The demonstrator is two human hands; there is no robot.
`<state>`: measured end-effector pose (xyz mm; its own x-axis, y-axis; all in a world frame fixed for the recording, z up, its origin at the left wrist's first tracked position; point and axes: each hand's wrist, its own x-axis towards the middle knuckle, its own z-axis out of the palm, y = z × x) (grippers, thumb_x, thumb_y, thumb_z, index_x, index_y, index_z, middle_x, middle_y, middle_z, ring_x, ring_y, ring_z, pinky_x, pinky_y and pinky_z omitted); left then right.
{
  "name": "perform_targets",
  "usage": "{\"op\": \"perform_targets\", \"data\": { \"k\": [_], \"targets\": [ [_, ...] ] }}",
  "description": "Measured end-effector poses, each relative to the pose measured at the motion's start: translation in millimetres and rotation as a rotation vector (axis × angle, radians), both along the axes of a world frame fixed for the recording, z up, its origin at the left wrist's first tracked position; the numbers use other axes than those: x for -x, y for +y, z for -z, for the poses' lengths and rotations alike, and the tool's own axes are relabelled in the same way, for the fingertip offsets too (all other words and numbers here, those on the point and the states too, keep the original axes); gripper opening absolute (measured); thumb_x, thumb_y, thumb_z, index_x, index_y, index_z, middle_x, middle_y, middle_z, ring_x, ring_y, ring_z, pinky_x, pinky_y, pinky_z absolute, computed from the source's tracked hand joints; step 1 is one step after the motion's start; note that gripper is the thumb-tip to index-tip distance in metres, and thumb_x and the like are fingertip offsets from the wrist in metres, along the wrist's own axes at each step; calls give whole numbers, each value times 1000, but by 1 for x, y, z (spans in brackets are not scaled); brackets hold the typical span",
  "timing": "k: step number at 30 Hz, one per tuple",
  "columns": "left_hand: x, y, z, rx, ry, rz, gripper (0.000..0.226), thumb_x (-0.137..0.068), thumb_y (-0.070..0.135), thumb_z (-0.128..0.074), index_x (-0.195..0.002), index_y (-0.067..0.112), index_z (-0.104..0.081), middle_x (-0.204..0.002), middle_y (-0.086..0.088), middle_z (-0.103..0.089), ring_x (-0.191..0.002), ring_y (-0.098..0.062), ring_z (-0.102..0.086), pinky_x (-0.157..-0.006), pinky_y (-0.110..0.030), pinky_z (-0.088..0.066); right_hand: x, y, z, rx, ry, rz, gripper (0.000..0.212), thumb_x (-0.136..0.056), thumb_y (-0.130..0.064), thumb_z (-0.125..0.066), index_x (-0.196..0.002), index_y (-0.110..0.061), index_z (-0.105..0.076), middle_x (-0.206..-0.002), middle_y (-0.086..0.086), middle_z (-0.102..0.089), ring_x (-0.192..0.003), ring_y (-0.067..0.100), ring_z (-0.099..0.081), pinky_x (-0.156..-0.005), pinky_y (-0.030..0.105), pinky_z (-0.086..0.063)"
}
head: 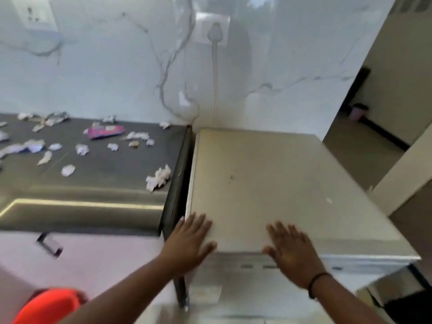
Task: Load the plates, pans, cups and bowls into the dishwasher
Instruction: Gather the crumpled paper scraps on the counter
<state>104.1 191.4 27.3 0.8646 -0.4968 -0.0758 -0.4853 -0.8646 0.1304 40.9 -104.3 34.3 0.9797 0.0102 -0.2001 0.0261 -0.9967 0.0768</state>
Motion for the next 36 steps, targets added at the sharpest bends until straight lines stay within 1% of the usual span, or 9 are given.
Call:
{"op": "perform_targets", "data": {
  "k": [2,4,5,7,9,17,23,27,36],
  "targets": [
    [25,4,8,53,-37,-54,84,-89,71,-31,-154,24,-6,-160,3,7,-147,-22,13,-118,-35,5,20,-26,-4,-2,-5,2,108,-69,-76,28,-152,-23,-16,-158,8,-14,-142,37,-26,-111,49,-24],
    [55,5,11,14,-48,-84,97,-82,70,-45,-154,23,0,-160,3,11,-146,-22,18,-119,-37,3,44,-54,-3,-31,-91,12,80,-91,-65,-11,-144,-13,-39,-148,18,-39,-128,45,-45,-100,59,-38],
    [66,5,11,-37,-31,-101,100,-81,65,-52,-153,23,3,-161,2,11,-147,-22,17,-121,-38,-1,53,-69,-2,-6,-79,25,68,-92,-56,-29,-149,-17,-27,-153,16,-32,-134,42,-40,-104,58,-35],
    [71,0,4,-114,-13,-148,105,-80,55,-61,-153,21,5,-161,0,10,-148,-22,11,-120,-41,-11,55,-94,4,35,-31,15,81,-92,-43,-44,-148,-32,13,-162,2,3,-148,28,-8,-117,47,-14],
    [69,-8,-6,-169,-11,-166,105,-80,48,-66,-153,19,3,-162,-2,5,-149,-24,3,-118,-44,-17,51,-101,5,13,10,16,86,-93,-38,-45,-146,-36,22,-159,-5,18,-148,23,6,-118,41,-3],
    [74,-25,15,-237,-209,-262,111,-78,47,-72,-152,12,3,-159,-9,-8,-146,-32,-7,-117,-43,-20,50,-96,30,30,-79,25,107,-80,-35,-57,-142,-36,31,-157,-3,25,-144,28,21,-116,46,10],
    [66,-37,26,-220,-322,-286,86,-88,37,-62,-149,2,-13,-152,-19,-24,-143,-40,-16,-119,-47,-12,49,-99,37,21,-110,34,112,-73,-29,-59,-140,-40,30,-157,-5,24,-143,28,25,-114,47,16],
    [57,-37,21,-206,-329,-235,68,-91,30,-55,-143,-2,-25,-142,-23,-35,-139,-42,-24,-117,-49,-17,48,-97,38,10,-111,42,110,-70,-23,-54,-140,-41,29,-157,-6,23,-143,27,26,-114,47,16],
    [47,-38,10,-501,-278,-142,66,-91,35,-55,-136,-4,-25,-134,-30,-36,-125,-58,-37,-105,-60,-34,46,-93,44,6,-150,64,109,-69,-22,-55,-142,-40,24,-157,-4,20,-142,29,27,-111,48,21]
  ]
}}
